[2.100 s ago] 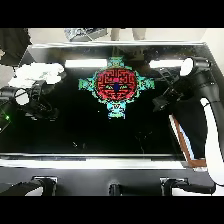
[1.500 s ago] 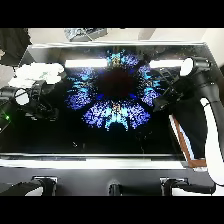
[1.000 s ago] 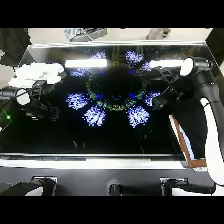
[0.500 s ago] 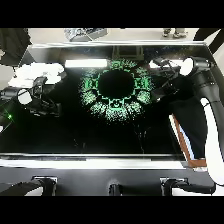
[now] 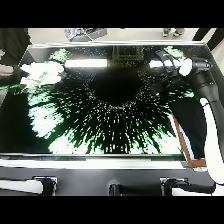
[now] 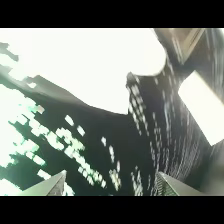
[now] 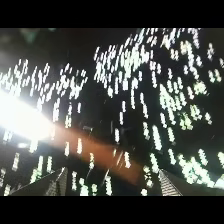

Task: Fold the shirts.

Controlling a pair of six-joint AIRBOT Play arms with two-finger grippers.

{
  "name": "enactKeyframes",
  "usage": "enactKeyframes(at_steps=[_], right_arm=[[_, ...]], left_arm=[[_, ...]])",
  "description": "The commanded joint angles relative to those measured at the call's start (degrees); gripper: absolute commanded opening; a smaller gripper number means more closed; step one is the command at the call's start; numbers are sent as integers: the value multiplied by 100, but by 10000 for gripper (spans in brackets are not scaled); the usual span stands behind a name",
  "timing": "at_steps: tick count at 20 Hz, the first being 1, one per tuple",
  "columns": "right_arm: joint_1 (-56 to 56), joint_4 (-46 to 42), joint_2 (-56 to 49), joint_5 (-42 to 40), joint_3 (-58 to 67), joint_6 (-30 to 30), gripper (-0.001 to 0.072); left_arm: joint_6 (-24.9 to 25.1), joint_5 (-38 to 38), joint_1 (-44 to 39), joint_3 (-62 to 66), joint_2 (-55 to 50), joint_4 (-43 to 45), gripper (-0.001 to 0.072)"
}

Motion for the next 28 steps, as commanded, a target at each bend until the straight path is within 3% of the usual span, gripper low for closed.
enactKeyframes(at_steps=[1,3,7,11,13,15,17,18,19,22,26,28], right_arm=[[2,26,-13,411,0,-15,668],[2,26,-31,350,0,-146,669],[2,356,-98,254,0,-127,669],[2,761,-153,254,0,-125,669],[2,835,-162,256,0,-125,669],[2,931,-162,278,0,-122,669],[2,1038,-162,278,0,-122,669],[2,1071,-162,284,0,-122,669],[2,1084,-162,317,0,-122,669],[2,1084,-162,520,0,-122,669],[2,1080,-162,669,0,-120,669],[2,1075,-162,664,0,-122,668]], left_arm=[[684,-101,1202,365,-1145,-2413,692],[1047,348,1233,365,-1528,-2599,720],[2951,1659,914,468,-2218,-4894,720],[4212,1226,568,1558,-3115,-5939,720],[3766,1329,363,2100,-3491,-5945,720],[3709,1392,251,2404,-3738,-5941,720],[3338,1408,214,2422,-3886,-5939,720],[3152,1410,221,2422,-3945,-5939,646],[3021,1423,240,2422,-3991,-5939,523],[2734,1526,293,2424,-4024,-5941,29],[2839,1287,365,2426,-3974,-5943,22],[3436,1152,363,2426,-3755,-5941,21]])
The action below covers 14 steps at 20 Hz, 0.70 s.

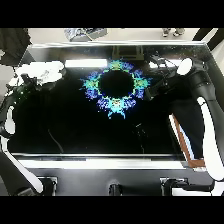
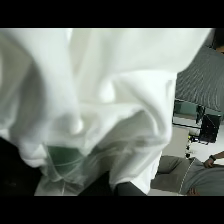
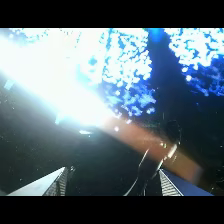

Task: Fold the shirts.

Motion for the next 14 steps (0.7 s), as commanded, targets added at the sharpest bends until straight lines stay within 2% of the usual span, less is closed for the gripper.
enactKeyframes(at_steps=[1,3,5,9,11,14], right_arm=[[2,-9,2,87,0,0,669],[2,-245,42,101,2,0,669],[2,-809,225,138,2,2,669],[2,-1104,1126,291,2,4,669],[2,-1106,1690,420,2,4,669],[2,-1108,2483,516,2,2,669]], left_arm=[[791,-332,13,13,361,-15,21],[1128,-693,13,13,909,52,20],[1467,-1360,-11,13,1679,420,21],[1523,-3047,-363,11,3571,2653,20],[1058,-3421,-715,-90,4459,3567,21],[557,-3735,-1480,-450,5554,3853,21]])
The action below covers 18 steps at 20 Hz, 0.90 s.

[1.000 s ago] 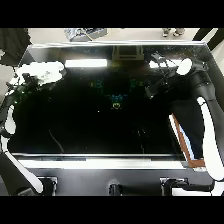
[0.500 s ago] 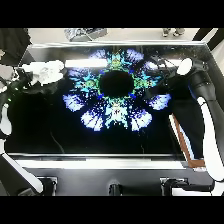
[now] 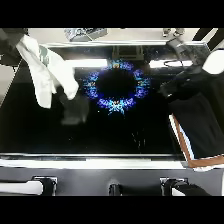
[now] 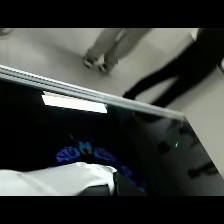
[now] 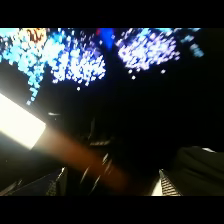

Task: Fold the shirts.

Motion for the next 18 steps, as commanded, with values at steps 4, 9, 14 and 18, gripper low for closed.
enactKeyframes(at_steps=[4,9,14,18], right_arm=[[0,-236,1451,282,2,0,668],[0,-695,1711,907,2,-208,668],[2,-686,1314,1320,-4,-236,668],[2,297,605,1565,-13,-308,670]], left_arm=[[-1069,-612,-1967,-968,1794,1473,21],[-1471,595,-3888,-2680,1836,1818,22],[-2420,2114,-4826,-4336,1274,2105,23],[-2455,804,-4205,-3766,704,2177,677]])
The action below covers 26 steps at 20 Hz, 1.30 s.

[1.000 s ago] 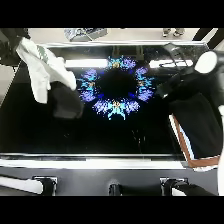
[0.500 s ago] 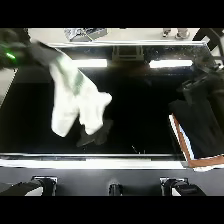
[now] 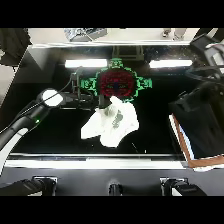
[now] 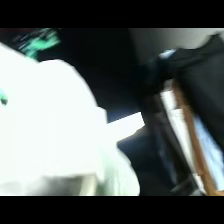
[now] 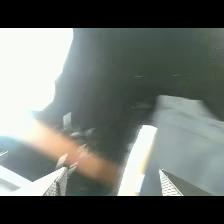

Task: Fold the shirts.

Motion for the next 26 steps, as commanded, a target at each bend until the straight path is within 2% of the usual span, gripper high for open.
enactKeyframes(at_steps=[1,4,6,8,10,12,15,18,21,23,24,25,26], right_arm=[[2,962,-549,256,-92,-81,670],[4,1912,-610,61,-1102,-153,671],[177,2052,-452,-358,-2223,-122,671],[638,2168,-372,-1067,-3268,289,671],[1316,2317,-374,-1803,-4076,293,695],[1727,2323,-374,-2192,-4579,404,707],[1858,2675,-374,-2396,-5005,490,706],[1858,2726,-374,-2581,-5143,501,696],[1858,2938,-374,-2887,-5226,509,702],[1910,3141,-426,-3285,-5246,807,700],[2076,3272,-514,-3633,-5246,968,702],[2297,3368,-645,-3910,-5246,1036,704],[2549,3399,-826,-4146,-5246,1113,707]], left_arm=[[-162,-1047,509,389,-306,413,676],[-46,-2669,1453,1032,-243,2153,676],[308,-3272,2004,855,-210,2610,677],[398,-3161,2361,234,-227,2164,677],[621,-2806,2413,-507,-278,1742,676],[874,-2509,2317,-1095,-330,1425,674],[1010,-1985,2090,-1617,-382,1314,674],[1298,-1788,1923,-1749,-581,850,672],[1344,-1637,1703,-1749,-885,723,665],[1340,-1495,1578,-1749,-1012,643,500],[1333,-1357,1530,-1749,-1064,546,495],[1294,-1233,1499,-1749,-1097,422,429],[1274,-1141,1499,-1749,-1104,304,219]])
